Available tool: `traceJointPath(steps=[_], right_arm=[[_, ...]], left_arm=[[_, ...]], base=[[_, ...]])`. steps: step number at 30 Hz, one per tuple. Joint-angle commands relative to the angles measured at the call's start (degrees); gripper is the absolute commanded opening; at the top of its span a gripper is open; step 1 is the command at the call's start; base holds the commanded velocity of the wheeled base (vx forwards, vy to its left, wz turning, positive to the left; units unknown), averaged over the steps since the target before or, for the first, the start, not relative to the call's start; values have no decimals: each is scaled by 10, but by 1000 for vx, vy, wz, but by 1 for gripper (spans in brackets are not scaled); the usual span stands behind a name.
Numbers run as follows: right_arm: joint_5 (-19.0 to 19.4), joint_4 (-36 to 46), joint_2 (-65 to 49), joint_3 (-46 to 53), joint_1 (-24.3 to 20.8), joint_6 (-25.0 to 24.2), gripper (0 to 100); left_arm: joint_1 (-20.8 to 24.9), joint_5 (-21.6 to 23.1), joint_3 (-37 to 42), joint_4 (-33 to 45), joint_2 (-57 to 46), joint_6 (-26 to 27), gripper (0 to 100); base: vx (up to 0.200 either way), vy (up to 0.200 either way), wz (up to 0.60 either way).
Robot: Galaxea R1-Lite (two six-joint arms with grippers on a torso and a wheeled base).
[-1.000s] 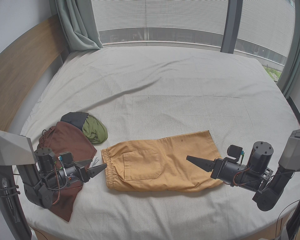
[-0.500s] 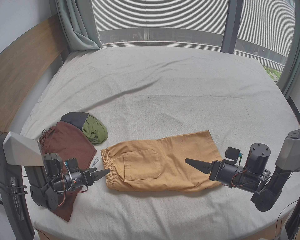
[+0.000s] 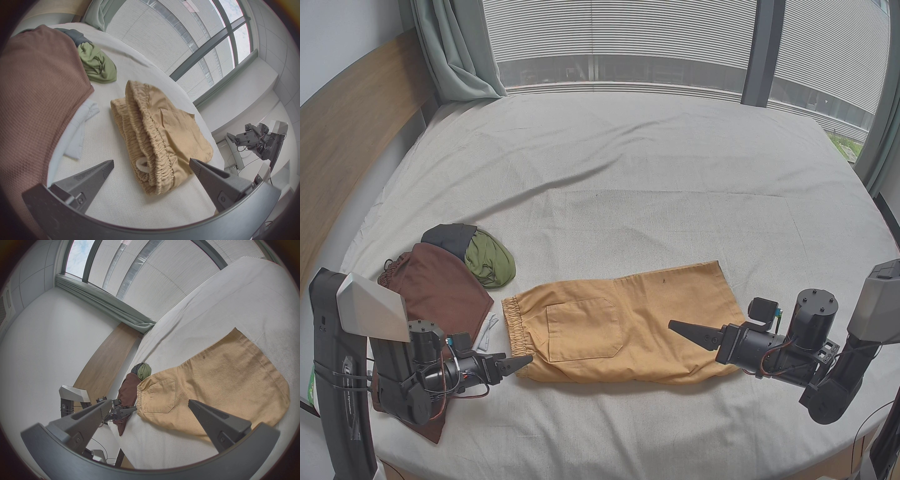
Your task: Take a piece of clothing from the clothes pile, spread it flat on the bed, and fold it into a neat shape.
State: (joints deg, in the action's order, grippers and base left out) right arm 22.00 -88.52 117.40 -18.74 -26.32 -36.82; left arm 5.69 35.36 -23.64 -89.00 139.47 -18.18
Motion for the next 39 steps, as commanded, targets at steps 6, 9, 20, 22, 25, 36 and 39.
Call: traceJointPath(steps=[6,9,20,22,25,36,39], right_arm=[[0,-1,9,0,-3,1,100],[0,0,11,1,-5,0,100],[0,0,18,2,-7,0,100],[0,0,19,2,-7,0,100],[0,0,19,2,-7,0,100],[0,0,19,2,-7,0,100],[0,0,19,2,-7,0,100]], left_arm=[[17,0,-22,-1,29,-48,100],[24,-1,-36,-1,26,-99,100],[52,-35,-65,-2,26,-197,100],[54,-39,-69,-2,26,-203,100],[63,-57,-75,-2,26,-216,100],[92,-152,-99,-2,30,-255,0],[92,-152,-98,-2,30,-255,0]], base=[[0,0,0],[0,0,0],[0,0,0],[0,0,0],[0,0,0],[0,0,0],[0,0,0]])
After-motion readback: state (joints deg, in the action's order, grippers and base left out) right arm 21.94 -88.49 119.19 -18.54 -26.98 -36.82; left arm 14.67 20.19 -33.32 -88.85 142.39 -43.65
